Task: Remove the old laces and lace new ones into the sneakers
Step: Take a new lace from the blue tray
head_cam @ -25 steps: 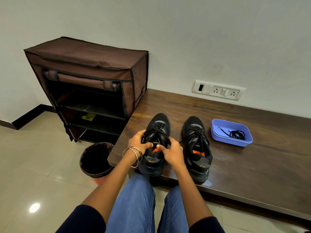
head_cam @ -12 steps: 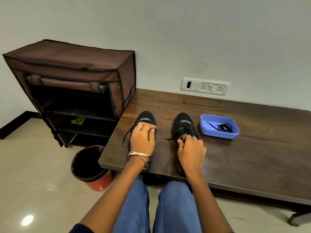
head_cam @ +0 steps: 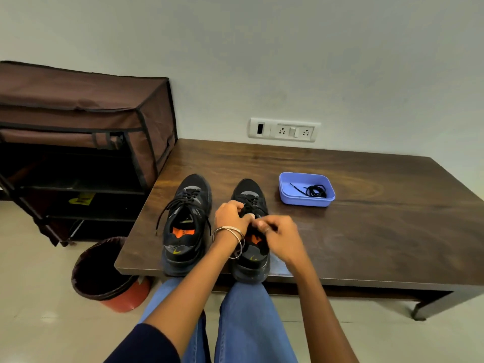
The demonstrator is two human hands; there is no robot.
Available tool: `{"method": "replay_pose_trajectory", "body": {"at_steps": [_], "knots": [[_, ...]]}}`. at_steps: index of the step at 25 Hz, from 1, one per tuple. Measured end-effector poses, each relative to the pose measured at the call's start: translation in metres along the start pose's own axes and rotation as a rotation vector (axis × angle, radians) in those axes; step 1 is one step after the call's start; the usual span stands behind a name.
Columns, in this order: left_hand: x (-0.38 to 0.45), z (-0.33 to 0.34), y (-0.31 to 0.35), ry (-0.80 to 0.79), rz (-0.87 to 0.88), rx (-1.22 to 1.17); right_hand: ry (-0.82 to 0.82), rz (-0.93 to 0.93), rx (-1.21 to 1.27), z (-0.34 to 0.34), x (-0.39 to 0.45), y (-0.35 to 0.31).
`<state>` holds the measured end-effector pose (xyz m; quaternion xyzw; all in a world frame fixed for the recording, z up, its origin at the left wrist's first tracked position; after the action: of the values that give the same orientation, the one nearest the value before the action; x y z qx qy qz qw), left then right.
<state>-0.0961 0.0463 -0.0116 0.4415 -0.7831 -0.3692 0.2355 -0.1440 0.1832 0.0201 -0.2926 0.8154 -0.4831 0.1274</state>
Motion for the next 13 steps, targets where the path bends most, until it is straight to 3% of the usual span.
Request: {"method": "replay_pose_trajectory", "body": {"at_steps": [2,3,8,13], "knots": [[0.004,0.008,0.001,-0.017,-0.016,0.021,0.304,0.096,0.011,-0.017,0.018,0.009],[0.005,0.013,0.001,-0.013,-0.027,0.026,0.349,0.117,-0.029,-0.018,0.026,0.011],[-0.003,0.026,-0.005,0.104,-0.002,-0.116,0.095,0.012,-0.169,0.014,0.059,0.02],[-0.007,0.023,-0.004,0.134,0.099,-0.156,0.214,-0.031,-0.434,0.003,0.073,0.021]]}}
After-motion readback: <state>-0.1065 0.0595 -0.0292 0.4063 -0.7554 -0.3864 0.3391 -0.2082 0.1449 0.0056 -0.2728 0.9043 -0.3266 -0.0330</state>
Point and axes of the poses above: each hand's wrist, its own x-axis towards the middle knuckle, its own z-axis out of the palm, y = z × x, the point moved 3 cm from there along x, towards the middle knuckle, and after that the axes turned 8 degrees about y, right-handed, at the moved point
